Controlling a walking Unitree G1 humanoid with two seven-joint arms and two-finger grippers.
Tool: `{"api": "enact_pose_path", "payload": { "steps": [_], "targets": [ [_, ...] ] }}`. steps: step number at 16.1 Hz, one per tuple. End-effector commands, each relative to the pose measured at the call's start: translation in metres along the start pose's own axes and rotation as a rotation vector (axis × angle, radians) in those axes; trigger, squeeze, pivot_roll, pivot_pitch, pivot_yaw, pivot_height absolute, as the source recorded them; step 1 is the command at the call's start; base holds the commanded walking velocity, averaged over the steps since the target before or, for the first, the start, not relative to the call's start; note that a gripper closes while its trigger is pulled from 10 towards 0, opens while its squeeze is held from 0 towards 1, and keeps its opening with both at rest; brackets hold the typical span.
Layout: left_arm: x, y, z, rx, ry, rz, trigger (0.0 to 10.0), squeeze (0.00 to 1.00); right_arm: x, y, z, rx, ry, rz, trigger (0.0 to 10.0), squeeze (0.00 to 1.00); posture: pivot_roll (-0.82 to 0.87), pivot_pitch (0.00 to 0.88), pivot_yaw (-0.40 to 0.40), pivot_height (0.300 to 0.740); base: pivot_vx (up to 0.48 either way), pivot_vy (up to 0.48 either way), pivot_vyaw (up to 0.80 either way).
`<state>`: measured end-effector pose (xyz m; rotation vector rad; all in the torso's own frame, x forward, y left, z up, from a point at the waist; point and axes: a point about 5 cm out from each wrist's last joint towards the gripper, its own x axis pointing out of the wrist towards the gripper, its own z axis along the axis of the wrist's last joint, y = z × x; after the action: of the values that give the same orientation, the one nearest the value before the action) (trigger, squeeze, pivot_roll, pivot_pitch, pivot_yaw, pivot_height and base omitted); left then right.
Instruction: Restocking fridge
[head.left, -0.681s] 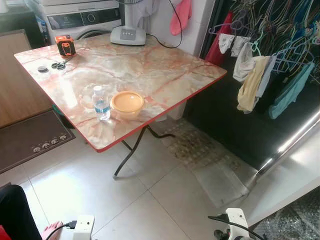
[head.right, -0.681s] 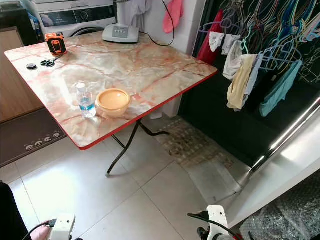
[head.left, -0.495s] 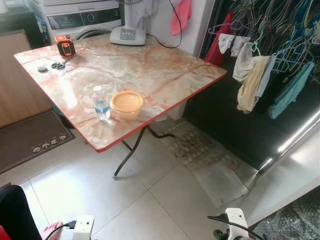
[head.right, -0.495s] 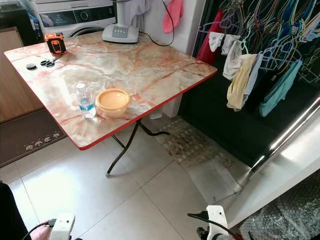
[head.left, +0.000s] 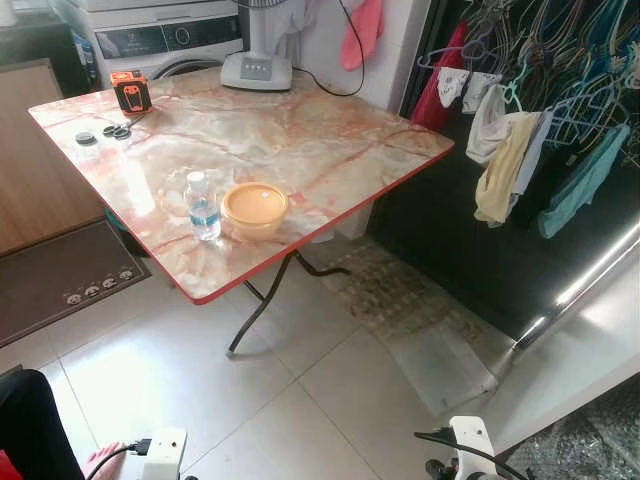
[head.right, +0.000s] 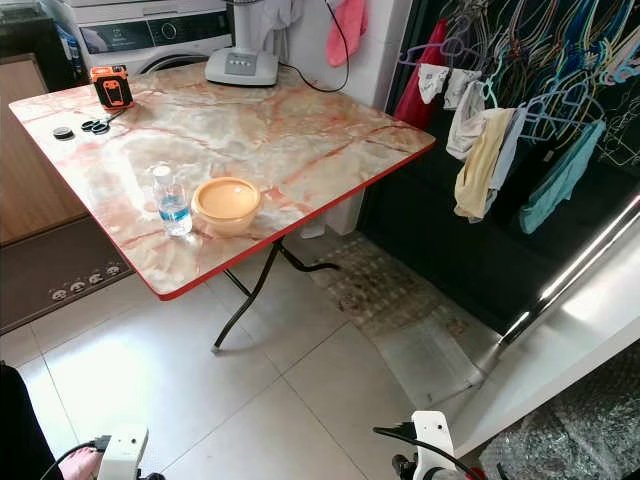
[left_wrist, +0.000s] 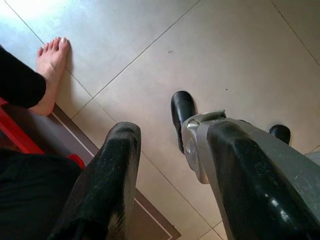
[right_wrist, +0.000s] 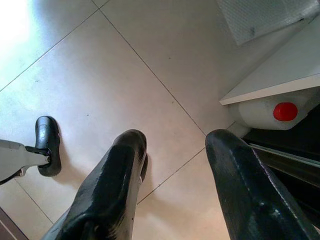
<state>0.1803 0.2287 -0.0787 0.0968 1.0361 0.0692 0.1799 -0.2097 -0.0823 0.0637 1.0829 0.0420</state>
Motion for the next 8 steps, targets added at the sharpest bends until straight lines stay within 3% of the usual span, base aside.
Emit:
{"api": "enact_pose_path", "payload": {
  "steps": [1,8],
  "targets": [
    [0.0002,-0.0043,-0.0031,0.016,0.011,-0.012,10.0,0.00,-0.0010,-0.0047,0.0043,-0.006,-0.009,-0.011,10.0,0.00,0.01,0.000,-0.117,0.740,0.000,0.000,0.00],
    [0.0001,-0.0031,-0.0030,0.020,0.012,-0.012,10.0,0.00,-0.0007,-0.0034,0.0041,0.001,-0.006,-0.007,10.0,0.00,0.01,0.000,-0.114,0.740,0.000,0.000,0.00]
  ]
}}
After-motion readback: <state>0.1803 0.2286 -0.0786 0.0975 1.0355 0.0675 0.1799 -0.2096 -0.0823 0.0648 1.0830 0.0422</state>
